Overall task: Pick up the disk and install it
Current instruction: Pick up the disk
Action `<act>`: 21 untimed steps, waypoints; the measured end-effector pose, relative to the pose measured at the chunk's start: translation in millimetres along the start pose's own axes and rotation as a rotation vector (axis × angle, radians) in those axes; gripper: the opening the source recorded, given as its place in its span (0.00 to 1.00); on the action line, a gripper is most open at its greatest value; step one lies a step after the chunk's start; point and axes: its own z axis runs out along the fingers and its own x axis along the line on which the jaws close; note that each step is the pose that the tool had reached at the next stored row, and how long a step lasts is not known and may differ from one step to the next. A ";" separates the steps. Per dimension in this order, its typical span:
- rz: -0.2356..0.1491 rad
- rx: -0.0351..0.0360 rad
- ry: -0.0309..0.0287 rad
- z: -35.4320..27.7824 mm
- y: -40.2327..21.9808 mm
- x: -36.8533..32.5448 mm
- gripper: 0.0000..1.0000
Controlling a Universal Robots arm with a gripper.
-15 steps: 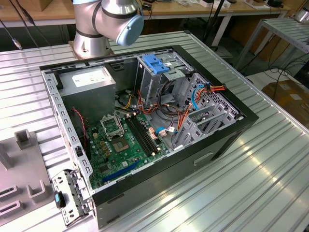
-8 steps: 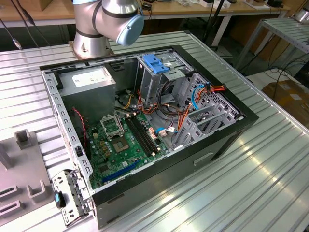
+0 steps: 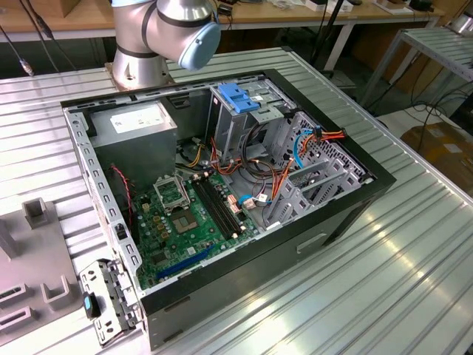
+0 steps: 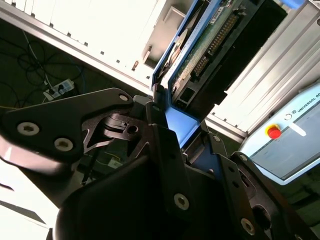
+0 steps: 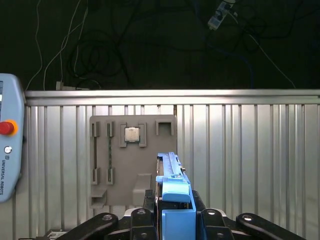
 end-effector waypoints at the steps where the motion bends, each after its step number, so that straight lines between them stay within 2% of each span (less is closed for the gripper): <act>1: 0.000 -0.0001 0.0001 0.0 -1.1 0.0 0.37; 6: 0.000 -0.0001 0.0001 0.0 -11.7 -0.1 0.37; 21: 0.000 0.0000 0.0000 0.0 -32.5 -0.4 0.37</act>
